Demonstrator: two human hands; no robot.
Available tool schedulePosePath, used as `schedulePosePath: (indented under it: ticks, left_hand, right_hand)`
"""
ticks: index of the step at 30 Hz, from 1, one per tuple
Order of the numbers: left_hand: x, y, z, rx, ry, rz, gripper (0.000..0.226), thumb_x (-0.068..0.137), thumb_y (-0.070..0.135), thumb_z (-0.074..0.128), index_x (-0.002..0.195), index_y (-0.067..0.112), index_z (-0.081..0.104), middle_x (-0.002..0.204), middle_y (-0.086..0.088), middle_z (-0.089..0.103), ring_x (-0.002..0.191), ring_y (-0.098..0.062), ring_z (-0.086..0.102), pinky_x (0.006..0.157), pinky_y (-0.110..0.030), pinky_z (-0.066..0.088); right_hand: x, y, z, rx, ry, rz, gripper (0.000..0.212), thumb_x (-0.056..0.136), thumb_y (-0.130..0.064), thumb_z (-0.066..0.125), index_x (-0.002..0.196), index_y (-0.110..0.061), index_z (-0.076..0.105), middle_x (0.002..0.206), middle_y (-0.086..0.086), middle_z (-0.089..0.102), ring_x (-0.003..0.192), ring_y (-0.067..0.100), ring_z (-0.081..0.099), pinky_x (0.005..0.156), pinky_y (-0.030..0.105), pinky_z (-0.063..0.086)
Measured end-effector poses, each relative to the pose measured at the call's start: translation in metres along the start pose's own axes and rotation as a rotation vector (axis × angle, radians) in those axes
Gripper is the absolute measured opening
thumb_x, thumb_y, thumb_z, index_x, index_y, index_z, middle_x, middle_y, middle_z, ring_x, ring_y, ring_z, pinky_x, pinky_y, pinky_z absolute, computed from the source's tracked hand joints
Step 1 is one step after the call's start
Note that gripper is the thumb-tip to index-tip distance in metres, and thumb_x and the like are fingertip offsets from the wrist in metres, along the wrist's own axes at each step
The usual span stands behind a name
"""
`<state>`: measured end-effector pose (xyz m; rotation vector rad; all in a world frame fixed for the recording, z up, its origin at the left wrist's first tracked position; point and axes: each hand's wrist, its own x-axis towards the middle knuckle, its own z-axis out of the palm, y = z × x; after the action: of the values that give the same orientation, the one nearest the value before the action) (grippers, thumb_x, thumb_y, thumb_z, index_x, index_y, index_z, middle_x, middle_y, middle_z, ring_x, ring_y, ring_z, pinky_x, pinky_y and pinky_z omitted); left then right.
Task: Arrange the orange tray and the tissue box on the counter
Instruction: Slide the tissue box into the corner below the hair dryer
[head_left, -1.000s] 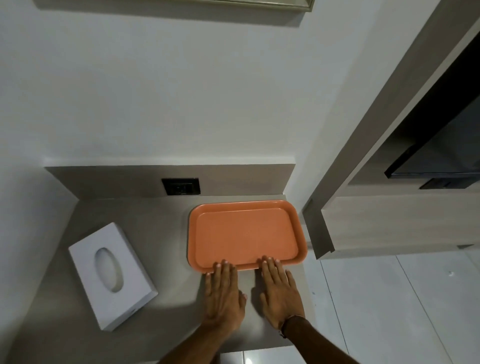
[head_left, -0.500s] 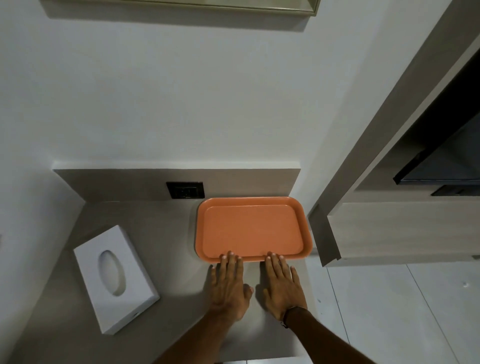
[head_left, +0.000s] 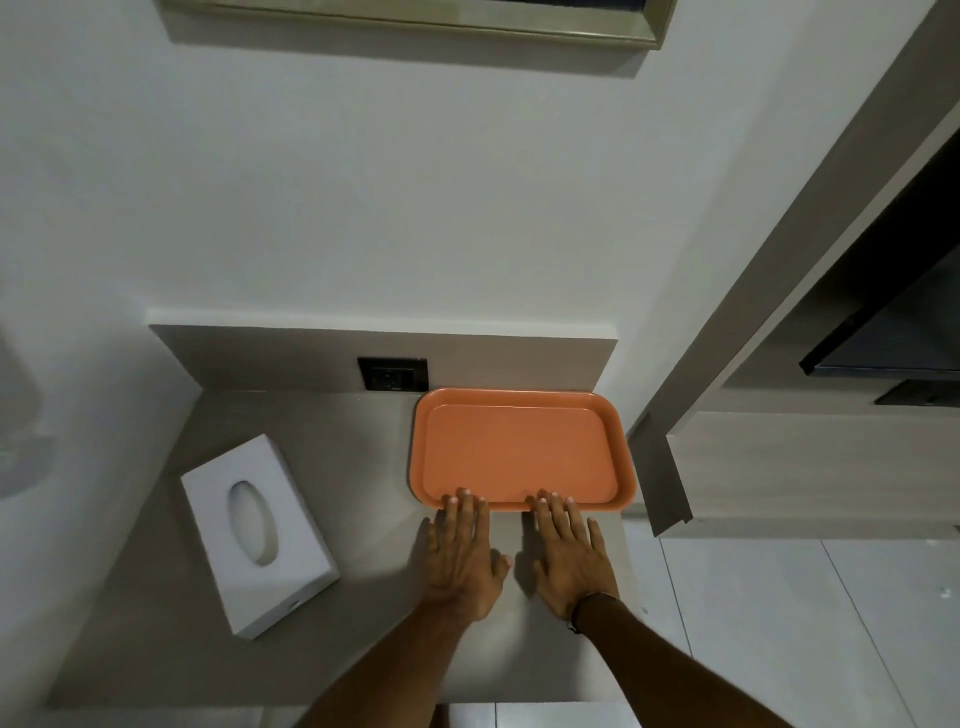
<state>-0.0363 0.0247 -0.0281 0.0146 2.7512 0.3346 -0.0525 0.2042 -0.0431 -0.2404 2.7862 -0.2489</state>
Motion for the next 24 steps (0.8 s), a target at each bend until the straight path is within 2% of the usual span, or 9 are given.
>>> schedulePosePath:
  ticks: [6,14,20,24]
  left_hand:
    - [-0.052,-0.046,-0.021,-0.078,0.054,-0.155,0.084,0.096,0.060,0.029,0.158,0.018,-0.010,0.168,-0.008,-0.017,0.155,-0.028,-0.017,0.127,-0.055,0.002]
    - [-0.128,-0.150,-0.035,-0.197,0.162,-0.419,0.087,0.096,0.062,0.035,0.159,0.016,-0.003,0.170,-0.007,-0.007,0.157,-0.028,-0.003,0.126,-0.053,0.010]
    - [-0.136,-0.218,-0.040,-0.259,0.214,-0.551,0.093,0.094,0.064,0.040,0.158,0.012,-0.002,0.170,-0.010,-0.002,0.157,-0.031,0.002,0.126,-0.053,0.014]
    - [-0.122,-0.244,-0.044,-0.335,0.192,-0.595,0.097,0.093,0.065,0.041,0.158,0.010,-0.006,0.170,-0.010,-0.004,0.157,-0.029,-0.001,0.128,-0.049,0.010]
  right_hand:
    - [-0.014,-0.048,-0.009,-0.003,-0.019,-0.094,0.083,0.095,-0.038,0.040,0.158,-0.021,-0.010,0.170,0.002,-0.006,0.156,0.025,-0.007,0.125,0.049,0.003]
    - [-0.026,-0.159,0.004,-0.007,-0.108,-0.277,0.079,0.095,-0.040,0.038,0.159,-0.019,-0.005,0.170,0.004,0.001,0.156,0.024,0.002,0.126,0.047,0.006]
    - [-0.008,-0.249,0.008,0.091,-0.167,-0.364,0.078,0.093,-0.050,0.036,0.159,-0.023,0.004,0.169,0.002,0.010,0.156,0.024,0.010,0.125,0.048,0.015]
    - [0.015,-0.292,0.010,0.209,-0.243,-0.304,0.084,0.096,-0.054,0.044,0.159,-0.020,0.000,0.170,0.002,0.007,0.155,0.024,0.014,0.125,0.042,0.018]
